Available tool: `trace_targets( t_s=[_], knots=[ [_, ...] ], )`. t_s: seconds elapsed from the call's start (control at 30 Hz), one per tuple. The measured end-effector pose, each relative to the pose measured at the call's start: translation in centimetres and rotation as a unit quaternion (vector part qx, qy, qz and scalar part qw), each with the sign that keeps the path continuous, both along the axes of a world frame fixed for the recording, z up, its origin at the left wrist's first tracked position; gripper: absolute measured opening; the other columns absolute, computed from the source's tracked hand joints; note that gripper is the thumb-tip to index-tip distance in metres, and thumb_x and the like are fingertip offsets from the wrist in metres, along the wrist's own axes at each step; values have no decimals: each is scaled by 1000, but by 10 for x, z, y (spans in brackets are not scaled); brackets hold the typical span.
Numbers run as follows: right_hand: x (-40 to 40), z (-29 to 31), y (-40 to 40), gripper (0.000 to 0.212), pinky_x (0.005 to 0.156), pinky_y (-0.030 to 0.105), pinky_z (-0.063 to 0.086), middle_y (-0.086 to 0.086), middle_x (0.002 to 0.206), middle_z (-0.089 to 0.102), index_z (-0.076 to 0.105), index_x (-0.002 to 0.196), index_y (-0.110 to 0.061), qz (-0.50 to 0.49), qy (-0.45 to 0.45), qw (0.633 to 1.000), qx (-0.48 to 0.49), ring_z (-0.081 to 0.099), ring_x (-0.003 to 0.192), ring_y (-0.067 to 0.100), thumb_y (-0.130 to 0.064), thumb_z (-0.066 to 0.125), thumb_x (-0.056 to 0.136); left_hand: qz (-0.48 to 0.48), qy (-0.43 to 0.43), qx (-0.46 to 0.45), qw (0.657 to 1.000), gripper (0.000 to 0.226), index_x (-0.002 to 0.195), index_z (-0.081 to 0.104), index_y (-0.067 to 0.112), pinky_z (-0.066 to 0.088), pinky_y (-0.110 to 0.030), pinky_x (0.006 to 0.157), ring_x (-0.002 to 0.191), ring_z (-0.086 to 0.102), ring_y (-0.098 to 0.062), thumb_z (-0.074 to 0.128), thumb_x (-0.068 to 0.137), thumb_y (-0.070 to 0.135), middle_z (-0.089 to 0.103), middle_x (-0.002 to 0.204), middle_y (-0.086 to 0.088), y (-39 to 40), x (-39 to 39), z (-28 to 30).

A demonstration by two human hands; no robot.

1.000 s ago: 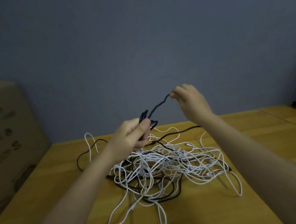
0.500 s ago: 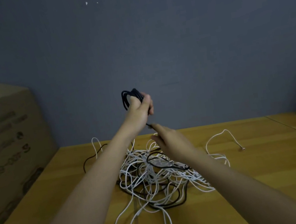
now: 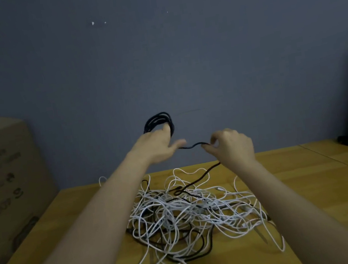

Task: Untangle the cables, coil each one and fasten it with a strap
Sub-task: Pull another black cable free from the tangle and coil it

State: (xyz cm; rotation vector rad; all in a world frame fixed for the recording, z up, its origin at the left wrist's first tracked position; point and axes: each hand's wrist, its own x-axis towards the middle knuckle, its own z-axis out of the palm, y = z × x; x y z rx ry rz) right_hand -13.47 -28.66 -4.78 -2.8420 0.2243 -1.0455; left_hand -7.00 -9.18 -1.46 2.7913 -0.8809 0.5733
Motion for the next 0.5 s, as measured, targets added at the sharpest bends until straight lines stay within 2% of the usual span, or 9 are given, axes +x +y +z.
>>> trace_targets(
  t_s=[0.07,0.13,0.17,0.27,0.33,0.4,0.43,0.47,0.5],
  knots=[
    [2,12,-4,48,54,26,36,4,74,62,67,81,-11,-31,57,998,22,59,67,25,-59,61,84,-13,-11,58,998,81,123,37,8,37,-32,55,72,56,-20,52,78,73,55,81,3,-3,-2,5],
    [3,16,-8,47,49,24,34,2,59,54,63,69,-9,6,172,979,110,49,51,18,-55,65,83,-1,-64,99,993,76,121,39,4,41,-32,58,77,61,-25,55,81,67,62,84,-4,-3,-1,11],
    [2,16,-11,45,46,23,30,1,54,47,61,67,-9,51,226,956,182,40,45,15,-51,66,84,8,-89,95,991,69,118,41,4,42,-32,57,75,62,-25,53,84,64,64,84,-6,-1,1,15],
    [-2,15,-22,36,39,22,21,-2,51,35,70,87,-9,195,311,824,432,24,40,11,-45,65,87,38,-175,68,981,61,112,44,3,36,-29,49,61,57,-22,45,90,60,60,71,-3,5,2,27],
    [-3,15,-23,31,37,19,24,-4,49,37,68,89,-13,268,341,751,498,27,39,9,-42,59,91,52,-238,46,969,62,115,44,3,30,-27,44,53,51,-19,42,91,60,55,65,-1,3,-2,38],
    [-1,25,-14,27,37,19,39,-1,49,52,64,86,-8,285,295,727,551,45,38,9,-33,55,96,60,-272,24,960,61,117,45,2,28,-26,42,47,44,-15,40,92,58,49,59,2,-2,-6,52],
    [3,36,-10,27,41,21,47,3,51,59,62,83,-4,268,232,727,589,55,41,12,-25,54,97,63,-280,12,958,59,116,46,2,26,-25,40,44,40,-14,39,93,56,44,57,3,-6,-9,61],
    [9,52,-10,28,47,24,52,8,53,62,61,79,0,242,143,753,595,60,45,16,-19,53,98,64,-285,-4,956,57,114,46,3,25,-25,40,43,37,-13,39,95,55,41,55,3,-9,-11,71],
    [15,73,-12,30,53,29,54,12,56,63,62,75,4,215,50,806,549,62,49,20,-14,52,98,65,-289,-27,955,54,112,47,3,23,-25,40,43,36,-13,38,95,54,38,55,3,-12,-13,83]
  ],
)
